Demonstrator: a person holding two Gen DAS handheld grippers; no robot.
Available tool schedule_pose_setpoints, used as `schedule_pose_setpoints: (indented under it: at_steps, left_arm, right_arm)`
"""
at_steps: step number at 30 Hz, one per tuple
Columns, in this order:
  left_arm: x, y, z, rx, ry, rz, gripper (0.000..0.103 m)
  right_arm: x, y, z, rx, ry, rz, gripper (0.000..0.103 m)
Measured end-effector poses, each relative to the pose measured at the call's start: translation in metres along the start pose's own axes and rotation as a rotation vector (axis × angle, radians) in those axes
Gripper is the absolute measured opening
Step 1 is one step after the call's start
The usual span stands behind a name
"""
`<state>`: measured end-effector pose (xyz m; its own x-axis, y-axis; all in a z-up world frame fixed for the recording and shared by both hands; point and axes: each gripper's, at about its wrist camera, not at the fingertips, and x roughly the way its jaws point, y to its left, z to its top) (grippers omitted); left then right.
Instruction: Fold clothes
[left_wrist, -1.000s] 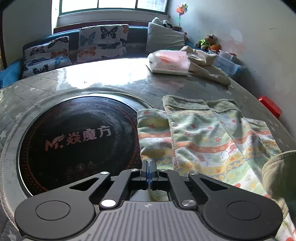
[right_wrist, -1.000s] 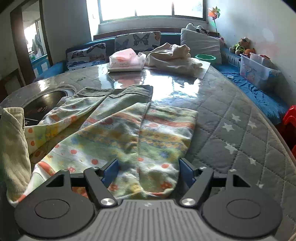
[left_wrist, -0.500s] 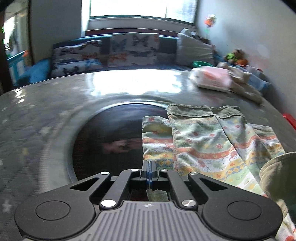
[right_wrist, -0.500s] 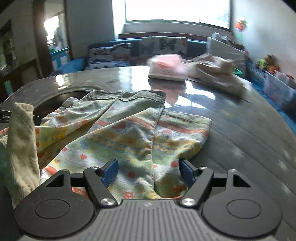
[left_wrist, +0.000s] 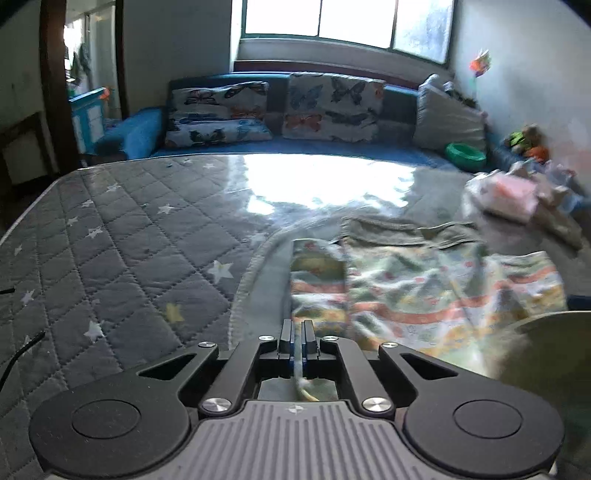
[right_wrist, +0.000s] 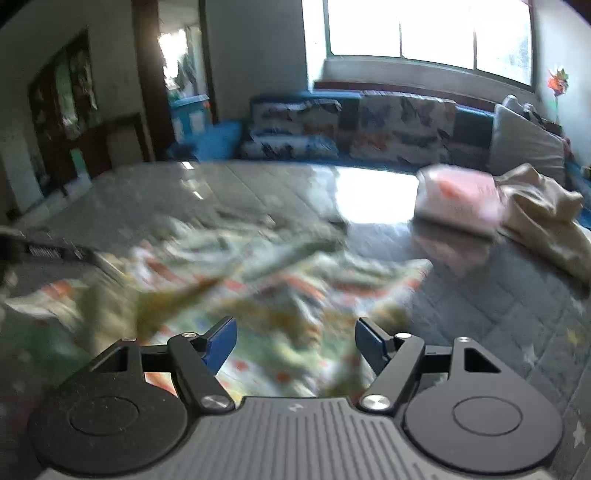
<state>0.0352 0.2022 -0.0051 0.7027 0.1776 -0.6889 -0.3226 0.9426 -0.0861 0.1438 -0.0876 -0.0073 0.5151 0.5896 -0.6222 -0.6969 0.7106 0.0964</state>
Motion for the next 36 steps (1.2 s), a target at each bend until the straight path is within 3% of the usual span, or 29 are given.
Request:
schedule_pose_setpoints:
  at_steps: [7,11,19,28,31,33,36]
  left_arm:
    - [-0.039,-0.023,-0.008,0.042,-0.012,-0.237,0.015]
    - [-0.051,-0.042,-0.013,0.099,-0.026,-0.325,0.023]
    - [-0.049,-0.053,-0.025,0.134,0.003,-0.308,0.023]
    - [-0.063,-0.050,-0.037,0.160,-0.027,-0.346,0.014]
    - [-0.070,-0.047,-0.040,0.173,-0.043,-0.362,0.014]
    - [-0.076,-0.044,-0.044,0.180,-0.052,-0.380,0.014]
    - [-0.088,-0.038,-0.052,0.199,-0.056,-0.416,0.015]
  right_arm:
    - [-0.035,0.006,0.013,0.078,-0.036,0.191,0.070]
    - [-0.039,0.015,0.016,0.087,-0.019,0.275,0.067]
    - [-0.051,0.023,0.012,0.128,-0.072,0.337,0.065]
    - [-0.040,0.036,0.006,0.065,-0.020,0.329,0.064]
    - [-0.034,0.041,0.002,0.041,0.005,0.354,0.043]
    - [-0.030,0.044,-0.001,0.023,0.020,0.371,0.024]
    - [-0.043,0.056,-0.008,-0.049,0.012,0.404,0.011]
